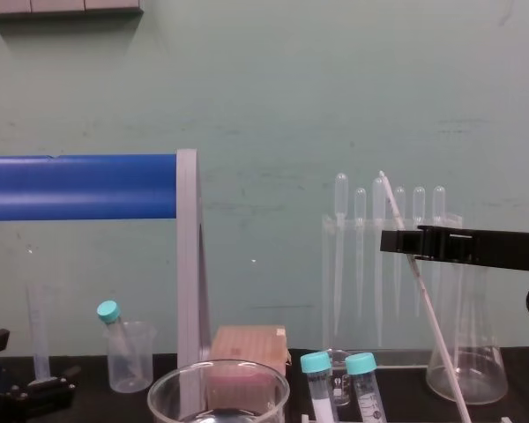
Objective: Hold the thermometer with one hand and immerse one end into the beaker, then reinsert it into the test tube rack.
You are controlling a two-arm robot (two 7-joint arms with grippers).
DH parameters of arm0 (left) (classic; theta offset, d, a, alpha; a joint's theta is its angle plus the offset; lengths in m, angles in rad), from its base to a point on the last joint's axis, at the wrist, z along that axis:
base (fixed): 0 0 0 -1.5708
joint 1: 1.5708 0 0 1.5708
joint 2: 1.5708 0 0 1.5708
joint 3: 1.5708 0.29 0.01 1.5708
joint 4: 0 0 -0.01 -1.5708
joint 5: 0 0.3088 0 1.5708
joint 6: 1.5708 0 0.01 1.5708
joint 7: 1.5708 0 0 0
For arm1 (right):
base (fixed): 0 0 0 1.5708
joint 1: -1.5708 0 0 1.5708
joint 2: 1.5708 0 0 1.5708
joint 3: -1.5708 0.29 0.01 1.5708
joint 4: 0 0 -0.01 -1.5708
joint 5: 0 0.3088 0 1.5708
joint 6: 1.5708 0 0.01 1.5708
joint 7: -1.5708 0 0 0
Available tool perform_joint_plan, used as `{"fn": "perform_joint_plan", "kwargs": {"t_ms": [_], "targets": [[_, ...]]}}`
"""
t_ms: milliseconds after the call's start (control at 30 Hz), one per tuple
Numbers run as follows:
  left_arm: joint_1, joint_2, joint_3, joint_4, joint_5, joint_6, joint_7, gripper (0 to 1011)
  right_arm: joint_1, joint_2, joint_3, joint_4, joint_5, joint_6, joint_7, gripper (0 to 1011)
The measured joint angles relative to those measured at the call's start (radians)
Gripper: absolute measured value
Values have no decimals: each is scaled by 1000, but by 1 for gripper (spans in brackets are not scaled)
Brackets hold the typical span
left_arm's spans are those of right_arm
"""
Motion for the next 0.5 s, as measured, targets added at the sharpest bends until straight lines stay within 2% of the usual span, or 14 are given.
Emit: {"fn": "perform_joint_plan", "kwargs": {"t_ms": [33, 500], "targets": [[0, 0, 0, 0, 0, 0, 0, 1008, 0, 0, 0, 0, 0, 0, 0, 58], [0, 0, 0, 0, 0, 0, 0, 1008, 0, 0, 0, 0, 0, 0, 0, 58]]}}
